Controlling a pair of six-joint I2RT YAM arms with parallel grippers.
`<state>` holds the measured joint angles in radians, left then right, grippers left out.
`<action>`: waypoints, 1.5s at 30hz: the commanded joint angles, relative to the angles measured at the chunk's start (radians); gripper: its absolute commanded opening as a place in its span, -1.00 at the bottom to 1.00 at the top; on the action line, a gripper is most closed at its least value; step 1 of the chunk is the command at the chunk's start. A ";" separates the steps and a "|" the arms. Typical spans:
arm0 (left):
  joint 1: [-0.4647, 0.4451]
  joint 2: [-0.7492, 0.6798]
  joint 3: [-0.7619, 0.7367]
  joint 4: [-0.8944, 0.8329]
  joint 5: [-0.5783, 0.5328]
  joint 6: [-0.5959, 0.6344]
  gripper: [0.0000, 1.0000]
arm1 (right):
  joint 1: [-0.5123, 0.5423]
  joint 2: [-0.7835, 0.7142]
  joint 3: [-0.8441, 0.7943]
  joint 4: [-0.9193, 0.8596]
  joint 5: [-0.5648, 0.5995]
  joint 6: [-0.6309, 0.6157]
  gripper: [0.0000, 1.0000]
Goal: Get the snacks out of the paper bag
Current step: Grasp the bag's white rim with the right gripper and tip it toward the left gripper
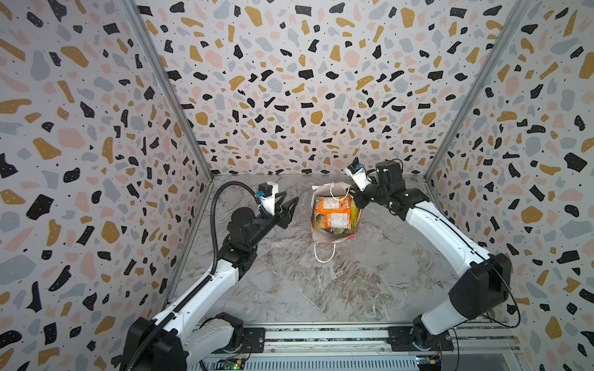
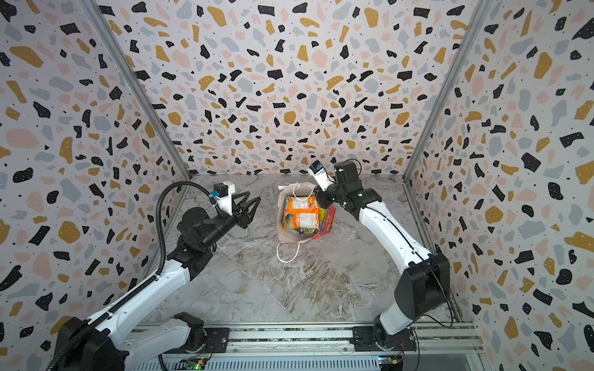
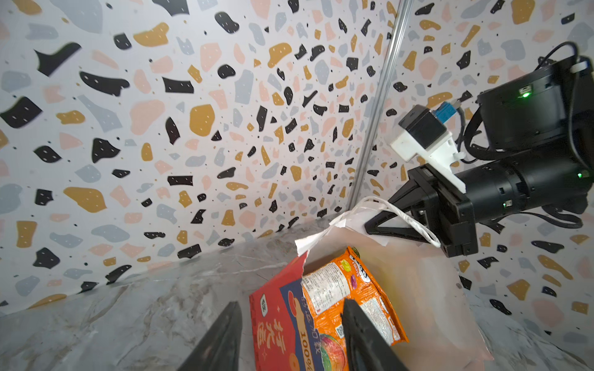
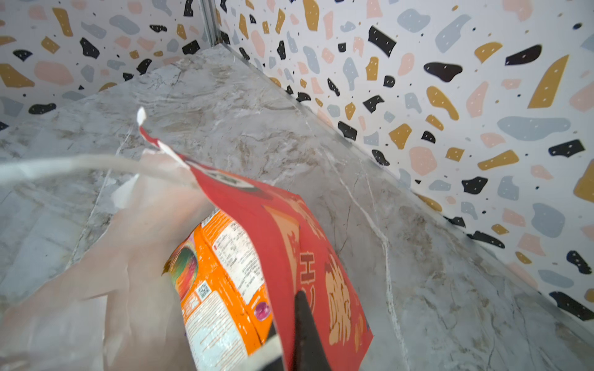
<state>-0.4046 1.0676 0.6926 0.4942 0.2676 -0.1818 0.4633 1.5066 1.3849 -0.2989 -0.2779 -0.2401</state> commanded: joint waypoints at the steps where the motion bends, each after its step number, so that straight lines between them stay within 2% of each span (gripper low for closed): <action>1: -0.030 -0.029 -0.045 0.033 -0.015 -0.021 0.02 | 0.106 -0.100 -0.087 0.244 0.147 0.009 -1.00; 4: -0.053 -0.066 -0.089 0.007 -0.013 -0.041 0.01 | 0.191 -0.144 -0.164 0.259 0.225 0.012 -1.00; 8: -0.094 -0.124 -0.132 -0.037 -0.011 -0.045 0.01 | 0.259 -0.171 -0.233 0.271 0.233 0.060 -1.00; 11: -0.149 -0.151 -0.112 -0.134 -0.039 0.004 0.01 | 0.251 -0.179 -0.265 0.303 0.210 0.113 -1.00; 16: -0.211 -0.187 -0.118 -0.179 -0.086 0.034 0.01 | 0.206 -0.210 -0.320 0.347 0.108 0.146 -1.00; 22: -0.305 -0.214 -0.157 -0.140 -0.171 0.023 0.00 | 0.127 -0.196 -0.314 0.386 -0.056 0.275 -1.00; 26: -0.401 -0.182 -0.133 -0.148 -0.270 0.007 0.00 | 0.121 -0.187 -0.314 0.408 -0.080 0.326 -1.00; 30: -0.501 -0.177 -0.170 -0.063 -0.351 -0.015 -0.02 | 0.100 -0.170 -0.291 0.401 -0.120 0.386 -1.00; 33: -0.538 -0.135 -0.192 0.024 -0.361 -0.063 -0.09 | 0.100 -0.175 -0.303 0.420 -0.140 0.391 -1.00; 36: -0.558 -0.052 -0.151 0.032 -0.371 -0.097 -0.11 | 0.100 -0.181 -0.300 0.422 -0.142 0.404 -1.00; 39: -0.591 0.026 -0.111 0.052 -0.409 -0.100 -0.10 | 0.097 -0.193 -0.305 0.432 -0.155 0.409 -1.00; 41: -0.602 0.082 -0.079 0.068 -0.425 -0.110 0.00 | 0.098 -0.195 -0.312 0.442 -0.156 0.415 -1.00; 45: -0.609 0.178 -0.042 0.112 -0.462 -0.147 0.00 | 0.095 -0.191 -0.303 0.433 -0.164 0.420 -1.00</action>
<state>-1.0077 1.2133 0.6113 0.4992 -0.1387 -0.2916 0.5617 1.3491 1.0489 0.0586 -0.3973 0.1532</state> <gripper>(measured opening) 0.498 0.051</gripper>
